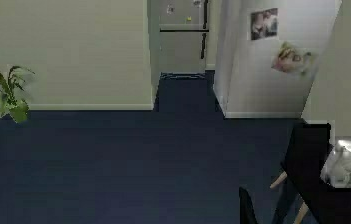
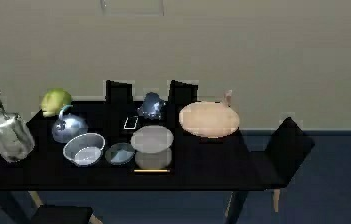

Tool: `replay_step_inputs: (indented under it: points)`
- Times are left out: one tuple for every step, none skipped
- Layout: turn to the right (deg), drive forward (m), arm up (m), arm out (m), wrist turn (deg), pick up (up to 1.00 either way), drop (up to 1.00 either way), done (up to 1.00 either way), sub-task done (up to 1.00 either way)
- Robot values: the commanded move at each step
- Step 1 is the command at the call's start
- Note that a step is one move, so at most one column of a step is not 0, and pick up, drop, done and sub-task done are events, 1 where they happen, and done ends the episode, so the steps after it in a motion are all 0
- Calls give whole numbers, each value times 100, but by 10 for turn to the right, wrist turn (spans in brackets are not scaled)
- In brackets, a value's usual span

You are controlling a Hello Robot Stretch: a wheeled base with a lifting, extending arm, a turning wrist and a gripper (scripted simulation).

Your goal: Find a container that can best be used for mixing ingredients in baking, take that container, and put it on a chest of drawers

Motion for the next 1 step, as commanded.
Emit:
replay_step_inputs:
  points:
    - [-240, 0, 0, 0, 0, 0, 0, 0, 0]
